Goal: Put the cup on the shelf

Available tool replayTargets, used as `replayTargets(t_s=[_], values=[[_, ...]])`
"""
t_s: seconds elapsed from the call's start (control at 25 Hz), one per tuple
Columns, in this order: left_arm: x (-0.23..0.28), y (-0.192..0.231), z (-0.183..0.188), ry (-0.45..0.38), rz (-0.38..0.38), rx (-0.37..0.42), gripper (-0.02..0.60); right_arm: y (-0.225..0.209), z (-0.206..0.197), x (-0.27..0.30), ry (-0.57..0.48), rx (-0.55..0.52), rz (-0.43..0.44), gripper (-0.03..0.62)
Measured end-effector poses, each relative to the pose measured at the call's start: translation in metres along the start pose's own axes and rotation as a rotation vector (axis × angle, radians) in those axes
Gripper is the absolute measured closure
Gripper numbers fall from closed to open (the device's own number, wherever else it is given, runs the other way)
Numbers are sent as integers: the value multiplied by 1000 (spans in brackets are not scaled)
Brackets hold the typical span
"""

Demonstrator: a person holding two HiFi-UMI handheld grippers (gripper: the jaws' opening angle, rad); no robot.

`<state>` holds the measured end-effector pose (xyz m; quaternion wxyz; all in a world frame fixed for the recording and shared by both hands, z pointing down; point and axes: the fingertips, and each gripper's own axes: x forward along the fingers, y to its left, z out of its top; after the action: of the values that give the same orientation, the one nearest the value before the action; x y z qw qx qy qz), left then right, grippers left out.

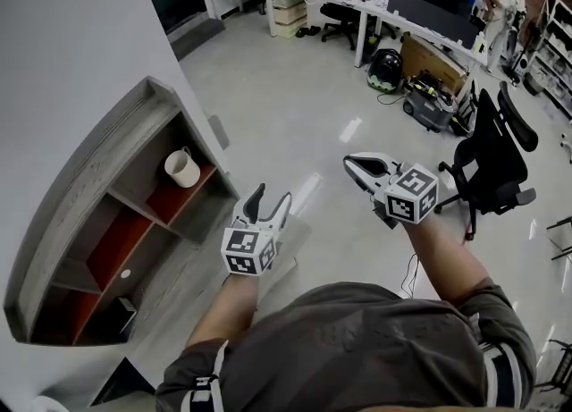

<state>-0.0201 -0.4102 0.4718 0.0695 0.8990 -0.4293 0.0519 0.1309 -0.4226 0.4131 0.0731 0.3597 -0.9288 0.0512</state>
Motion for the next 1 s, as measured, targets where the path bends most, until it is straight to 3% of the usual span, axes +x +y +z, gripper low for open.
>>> replayTargets(t_s=[0.04, 0.08, 0.32, 1.0], values=[[0, -9, 1, -8, -2, -4, 387, 0, 0, -8, -3, -1, -1, 602], [-1, -17, 1, -11, -3, -6, 427, 1, -1, -14, -6, -2, -1, 602], [-16, -52, -5, -8, -20, -21, 560, 11, -7, -38, -7, -2, 24, 602], [-74, -72, -15, -16, 57, -87, 577, 55, -28, -52, 11, 7, 109, 603]])
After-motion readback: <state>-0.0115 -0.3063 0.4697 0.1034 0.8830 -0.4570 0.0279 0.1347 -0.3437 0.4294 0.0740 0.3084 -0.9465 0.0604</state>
